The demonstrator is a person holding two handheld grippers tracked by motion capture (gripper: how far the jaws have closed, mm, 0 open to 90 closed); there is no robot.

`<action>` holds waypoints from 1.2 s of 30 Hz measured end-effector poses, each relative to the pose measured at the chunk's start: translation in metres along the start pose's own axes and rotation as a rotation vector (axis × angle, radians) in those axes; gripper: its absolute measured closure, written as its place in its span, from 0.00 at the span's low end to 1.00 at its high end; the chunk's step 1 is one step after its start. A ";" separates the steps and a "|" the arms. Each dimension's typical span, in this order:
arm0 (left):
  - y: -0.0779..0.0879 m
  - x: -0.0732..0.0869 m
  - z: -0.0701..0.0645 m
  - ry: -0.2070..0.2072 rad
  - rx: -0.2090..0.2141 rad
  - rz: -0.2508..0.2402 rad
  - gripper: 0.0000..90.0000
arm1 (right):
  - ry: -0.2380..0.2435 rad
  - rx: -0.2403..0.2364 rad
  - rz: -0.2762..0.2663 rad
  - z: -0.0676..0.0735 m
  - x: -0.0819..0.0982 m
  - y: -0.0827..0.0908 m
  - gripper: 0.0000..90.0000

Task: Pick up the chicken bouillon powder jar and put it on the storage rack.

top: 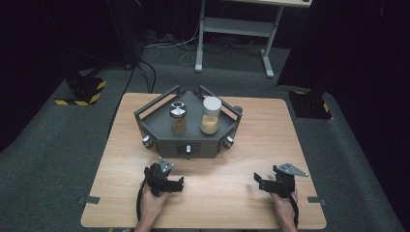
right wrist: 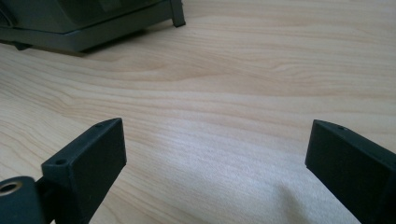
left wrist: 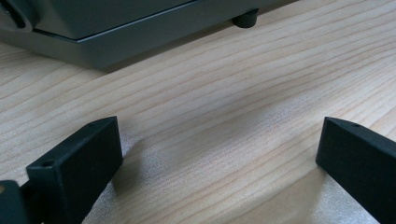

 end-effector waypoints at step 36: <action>0.000 0.001 -0.001 0.008 -0.008 -0.002 0.00 | 0.064 0.017 0.062 0.010 -0.009 -0.006 0.06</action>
Point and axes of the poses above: each handheld gripper's, and its own axes: y roughly backward along the jaws, x roughly out of its underside, z roughly to its left, the point moved 3 cm from there along -y, roughly forward along the jaws, and after that the axes turned 15 degrees about y, right-handed, at the moved point
